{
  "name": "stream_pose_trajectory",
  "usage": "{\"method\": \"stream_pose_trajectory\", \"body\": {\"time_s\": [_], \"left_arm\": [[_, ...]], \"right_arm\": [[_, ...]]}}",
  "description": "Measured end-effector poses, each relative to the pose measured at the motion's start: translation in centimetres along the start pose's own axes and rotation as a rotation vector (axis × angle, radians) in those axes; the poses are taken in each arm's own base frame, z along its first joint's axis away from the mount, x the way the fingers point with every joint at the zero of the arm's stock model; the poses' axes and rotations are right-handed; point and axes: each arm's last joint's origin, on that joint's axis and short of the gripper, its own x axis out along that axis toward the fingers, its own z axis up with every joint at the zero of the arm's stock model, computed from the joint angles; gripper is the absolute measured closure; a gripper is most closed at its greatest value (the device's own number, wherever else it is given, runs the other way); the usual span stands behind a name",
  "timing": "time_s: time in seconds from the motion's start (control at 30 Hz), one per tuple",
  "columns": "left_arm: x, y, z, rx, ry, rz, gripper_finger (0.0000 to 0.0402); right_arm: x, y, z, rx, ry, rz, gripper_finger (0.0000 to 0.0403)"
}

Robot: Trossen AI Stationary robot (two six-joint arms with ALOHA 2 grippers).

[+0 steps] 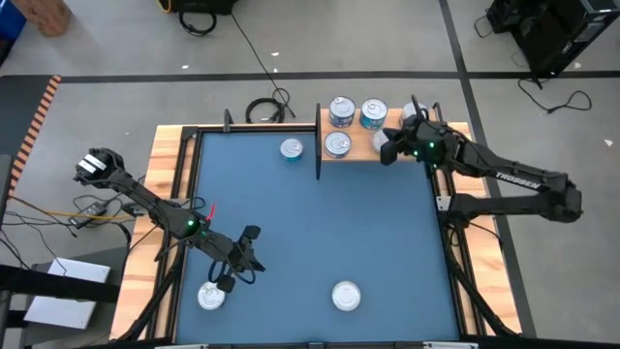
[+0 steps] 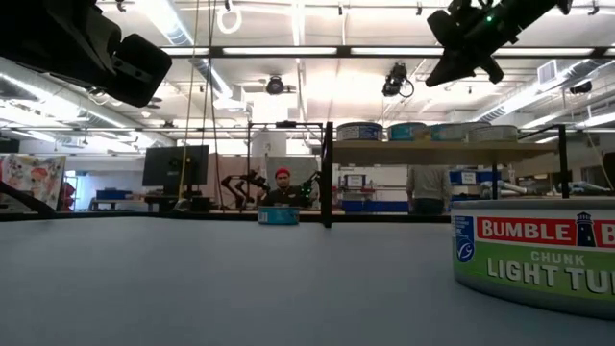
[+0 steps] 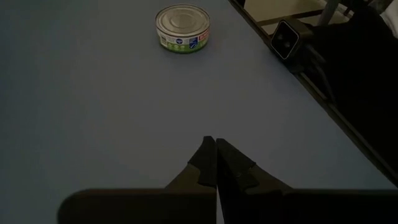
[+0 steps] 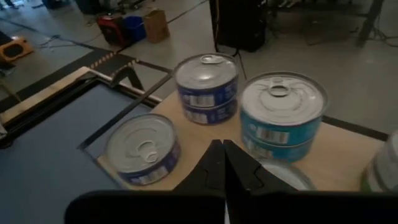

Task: Stack canned seafood by type on shelf
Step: Remove the front light blue tuna can from the shelf

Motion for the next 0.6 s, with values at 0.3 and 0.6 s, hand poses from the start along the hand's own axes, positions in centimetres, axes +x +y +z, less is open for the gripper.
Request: {"method": "stream_pose_trajectory", "body": {"time_s": [0.3,0.6], "left_arm": [[0.0,0.0,0.0,0.003,0.0,-0.003,0.0401],[0.0,0.4,0.2,-0.008,-0.037,0.065,0.0401]], "right_arm": [[0.2,-0.4,0.0,-0.089,0.031,0.043,0.0397],[1.2,0.0,-2.0,-0.214,0.196,-0.012,0.0389]]}}
